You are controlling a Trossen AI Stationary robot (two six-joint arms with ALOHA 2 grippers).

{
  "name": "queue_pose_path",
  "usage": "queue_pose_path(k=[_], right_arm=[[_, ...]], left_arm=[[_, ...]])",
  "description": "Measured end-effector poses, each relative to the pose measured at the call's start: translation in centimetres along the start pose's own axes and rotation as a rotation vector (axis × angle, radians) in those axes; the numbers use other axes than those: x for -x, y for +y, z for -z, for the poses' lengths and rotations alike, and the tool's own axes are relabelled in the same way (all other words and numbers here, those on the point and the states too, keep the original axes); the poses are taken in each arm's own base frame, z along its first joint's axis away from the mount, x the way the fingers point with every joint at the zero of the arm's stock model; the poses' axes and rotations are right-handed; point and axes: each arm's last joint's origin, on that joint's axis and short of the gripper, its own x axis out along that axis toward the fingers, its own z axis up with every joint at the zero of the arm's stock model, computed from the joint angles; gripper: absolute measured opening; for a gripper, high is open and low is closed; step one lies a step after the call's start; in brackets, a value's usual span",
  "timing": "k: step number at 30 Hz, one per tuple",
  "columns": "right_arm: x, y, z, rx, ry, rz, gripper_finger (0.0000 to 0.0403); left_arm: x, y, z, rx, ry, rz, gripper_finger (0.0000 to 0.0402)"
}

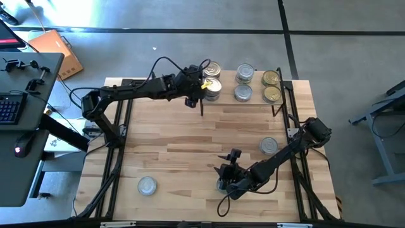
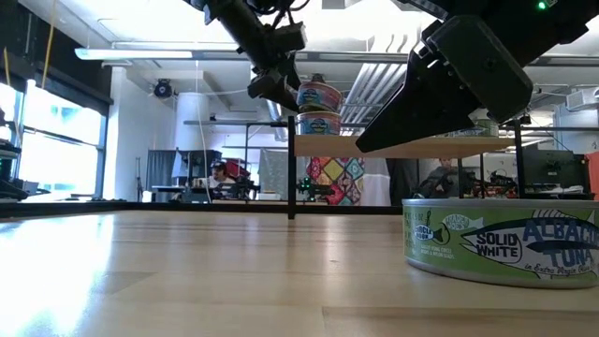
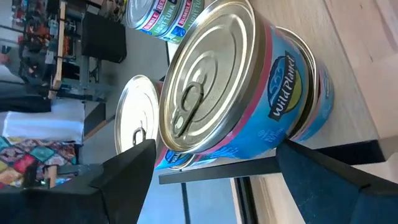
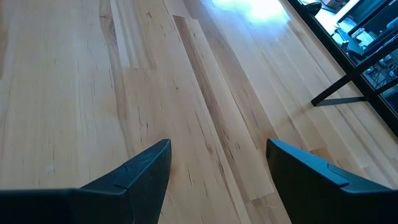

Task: Stack canned seafood by type on shelf
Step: Stack the blue tuna can on top of the other blue tuna can on the shelf, then stack the green tuna can on top of the other green tuna can on the shelf

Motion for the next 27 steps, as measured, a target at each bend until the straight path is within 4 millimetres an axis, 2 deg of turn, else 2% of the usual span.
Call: queue_pose_path(k=[12,17,23,27], right_arm=[[0.0,0.0,0.0,0.0,0.0,0.0,0.0255],[0.0,0.0,0.0,0.002,0.001,0.001,0.0255],[0.5,0.1,0.6,0.046,0.023,0.005,0.0255],[1.9,0.1,1.0,0.066,0.044,-0.001,0.0255]], left_arm=[[-0.1,0.2,0.5,0.064,0.02,0.003,0.0326],[0.1,0.5,0.9,0.065,0.097,-0.054,0.0326],[1.9,0.9,1.5,0.204,0.133,-0.044,0.0326],[3.7,0.9,2.2,0.335,0.168,-0.015,0.0324]])
